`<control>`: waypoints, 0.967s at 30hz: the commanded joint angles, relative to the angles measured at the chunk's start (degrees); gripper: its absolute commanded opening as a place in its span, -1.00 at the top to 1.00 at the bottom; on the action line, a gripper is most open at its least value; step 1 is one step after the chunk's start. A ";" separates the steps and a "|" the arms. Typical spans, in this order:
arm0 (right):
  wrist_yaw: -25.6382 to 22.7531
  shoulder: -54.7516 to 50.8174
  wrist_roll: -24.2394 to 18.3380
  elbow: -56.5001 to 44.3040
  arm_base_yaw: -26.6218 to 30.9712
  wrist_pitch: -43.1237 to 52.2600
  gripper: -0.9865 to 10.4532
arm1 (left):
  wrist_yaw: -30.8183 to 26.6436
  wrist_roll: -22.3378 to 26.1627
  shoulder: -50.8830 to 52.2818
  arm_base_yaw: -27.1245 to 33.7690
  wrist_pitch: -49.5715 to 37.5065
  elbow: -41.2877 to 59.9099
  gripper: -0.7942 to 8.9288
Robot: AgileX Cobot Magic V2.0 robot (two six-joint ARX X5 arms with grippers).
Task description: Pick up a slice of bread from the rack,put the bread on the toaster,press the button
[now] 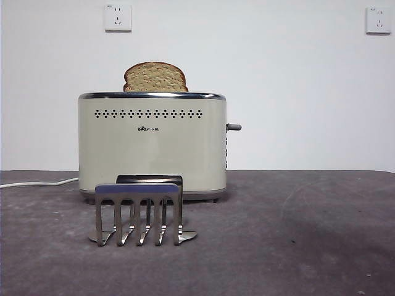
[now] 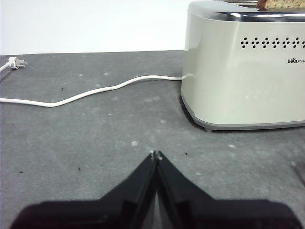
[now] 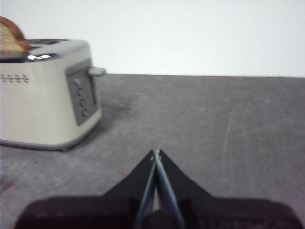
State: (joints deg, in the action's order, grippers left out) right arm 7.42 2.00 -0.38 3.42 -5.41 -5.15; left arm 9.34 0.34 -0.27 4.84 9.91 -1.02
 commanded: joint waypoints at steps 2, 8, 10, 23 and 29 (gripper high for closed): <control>-0.28 -1.42 1.62 -1.55 0.11 -1.01 0.83 | -0.26 -0.57 0.17 0.17 -0.07 0.85 0.84; -0.26 -1.95 2.27 -2.99 0.11 -4.94 0.83 | -0.26 -0.57 0.17 0.17 -0.07 0.85 0.84; -0.26 -1.95 4.02 -3.04 0.09 -4.72 0.83 | -0.28 -0.57 0.17 0.17 -0.07 0.85 0.84; -0.33 -1.64 9.38 -3.02 0.09 -4.81 0.83 | -0.26 -0.57 0.17 0.17 -0.09 0.85 0.84; -0.33 -1.64 9.38 -3.02 0.09 -4.81 0.83 | -0.26 -0.57 0.17 0.17 -0.11 0.85 0.84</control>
State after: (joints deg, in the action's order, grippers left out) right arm 7.25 0.30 8.38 1.23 -5.32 -10.02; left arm 9.34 0.32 -0.27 4.84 9.91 -1.02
